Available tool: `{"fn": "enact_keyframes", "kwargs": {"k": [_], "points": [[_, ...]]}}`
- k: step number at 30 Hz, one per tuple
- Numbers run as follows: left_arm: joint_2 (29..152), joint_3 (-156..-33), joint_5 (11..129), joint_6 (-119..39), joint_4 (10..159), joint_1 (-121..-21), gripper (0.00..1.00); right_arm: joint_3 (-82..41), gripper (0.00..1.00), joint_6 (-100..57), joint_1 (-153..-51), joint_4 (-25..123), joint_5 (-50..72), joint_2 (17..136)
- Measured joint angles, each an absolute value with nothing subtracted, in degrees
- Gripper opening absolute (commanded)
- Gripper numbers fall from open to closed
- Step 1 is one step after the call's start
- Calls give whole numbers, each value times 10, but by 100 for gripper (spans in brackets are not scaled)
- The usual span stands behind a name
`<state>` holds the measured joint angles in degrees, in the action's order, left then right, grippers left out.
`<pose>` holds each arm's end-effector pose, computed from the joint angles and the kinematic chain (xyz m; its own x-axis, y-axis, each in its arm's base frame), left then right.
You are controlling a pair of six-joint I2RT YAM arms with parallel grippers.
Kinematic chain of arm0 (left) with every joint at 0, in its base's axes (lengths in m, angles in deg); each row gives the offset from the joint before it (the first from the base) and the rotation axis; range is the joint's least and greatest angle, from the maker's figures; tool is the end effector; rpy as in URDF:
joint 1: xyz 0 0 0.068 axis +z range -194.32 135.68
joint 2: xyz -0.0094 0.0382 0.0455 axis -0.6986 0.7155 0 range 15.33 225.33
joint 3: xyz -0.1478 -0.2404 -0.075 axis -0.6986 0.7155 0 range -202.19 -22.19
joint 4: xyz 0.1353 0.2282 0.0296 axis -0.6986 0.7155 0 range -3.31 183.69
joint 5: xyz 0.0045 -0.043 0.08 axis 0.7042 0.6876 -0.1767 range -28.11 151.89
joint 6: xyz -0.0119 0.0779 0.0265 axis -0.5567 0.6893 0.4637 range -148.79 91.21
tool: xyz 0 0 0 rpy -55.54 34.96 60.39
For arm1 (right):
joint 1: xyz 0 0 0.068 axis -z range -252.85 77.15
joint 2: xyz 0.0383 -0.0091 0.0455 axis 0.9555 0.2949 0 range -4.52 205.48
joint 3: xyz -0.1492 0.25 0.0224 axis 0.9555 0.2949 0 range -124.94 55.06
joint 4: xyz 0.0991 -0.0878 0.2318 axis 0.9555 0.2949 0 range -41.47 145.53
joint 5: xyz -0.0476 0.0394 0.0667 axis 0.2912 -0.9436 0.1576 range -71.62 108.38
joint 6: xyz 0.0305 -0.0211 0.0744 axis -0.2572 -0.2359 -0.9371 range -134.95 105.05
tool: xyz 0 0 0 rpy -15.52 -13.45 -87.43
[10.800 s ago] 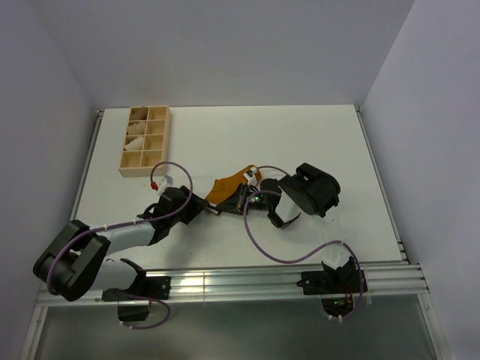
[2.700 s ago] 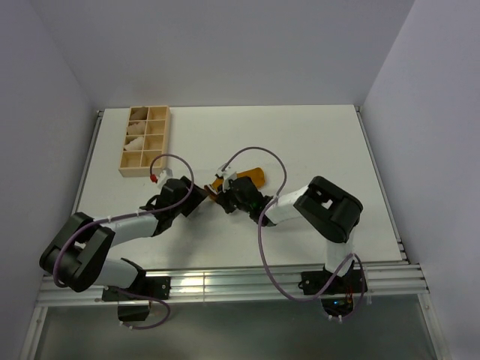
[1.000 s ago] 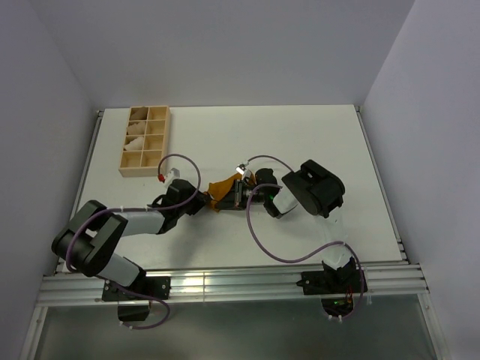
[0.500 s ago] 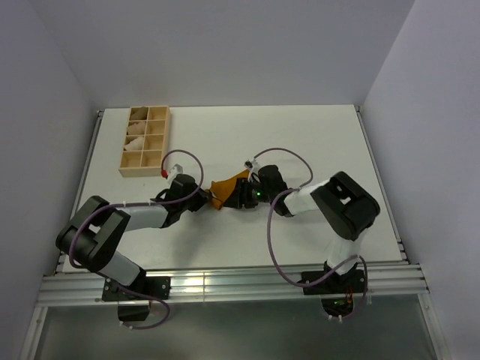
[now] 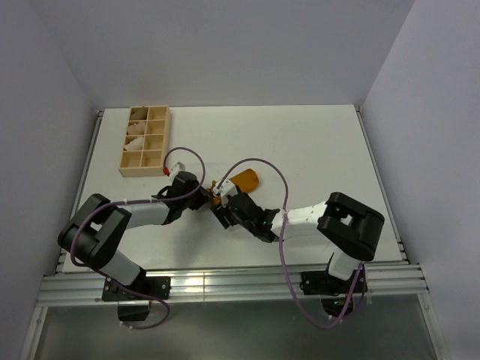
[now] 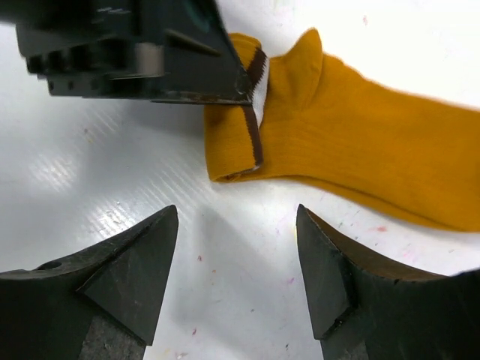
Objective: Roll the socks
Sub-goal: Roll the sock at the center of the board.
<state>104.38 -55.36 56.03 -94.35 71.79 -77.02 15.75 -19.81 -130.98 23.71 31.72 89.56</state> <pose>0.2700 -0.1645 0.1273 -0.6586 -0.6533 -0.3734 -0.3069 0.6862 -0.6595 0.2039 0.2963 0.1540 -0.3237 -0.3646 -0.8731 -0.6959 0.7169 -0.0414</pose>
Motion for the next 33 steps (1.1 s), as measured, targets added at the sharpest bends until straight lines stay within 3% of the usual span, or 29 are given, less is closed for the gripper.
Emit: {"fn": "enact_keyframes", "kwargs": {"k": [15,19,21,23,24,29,30,33], "points": [[1049,-560,565,-940,722,-770,9,111,69,-14,-1396,145,486,1025],[1049,-560,567,-940,722,-770,10,98,56,5,-1399,130,505,1046],[1049,-560,567,-940,722,-770,10,92,44,12,-1399,126,514,1056],[1049,-560,567,-940,722,-770,11,88,38,17,-1399,126,521,1064],[1049,-560,567,-940,722,-770,11,86,30,19,-1399,126,525,1069],[1050,-560,566,-940,720,-768,12,74,9,26,-1402,132,540,1082],[1050,-560,566,-940,720,-768,15,74,3,26,-1402,133,541,1082],[1050,-560,566,-940,720,-767,27,74,0,22,-1402,134,542,1082]]}}
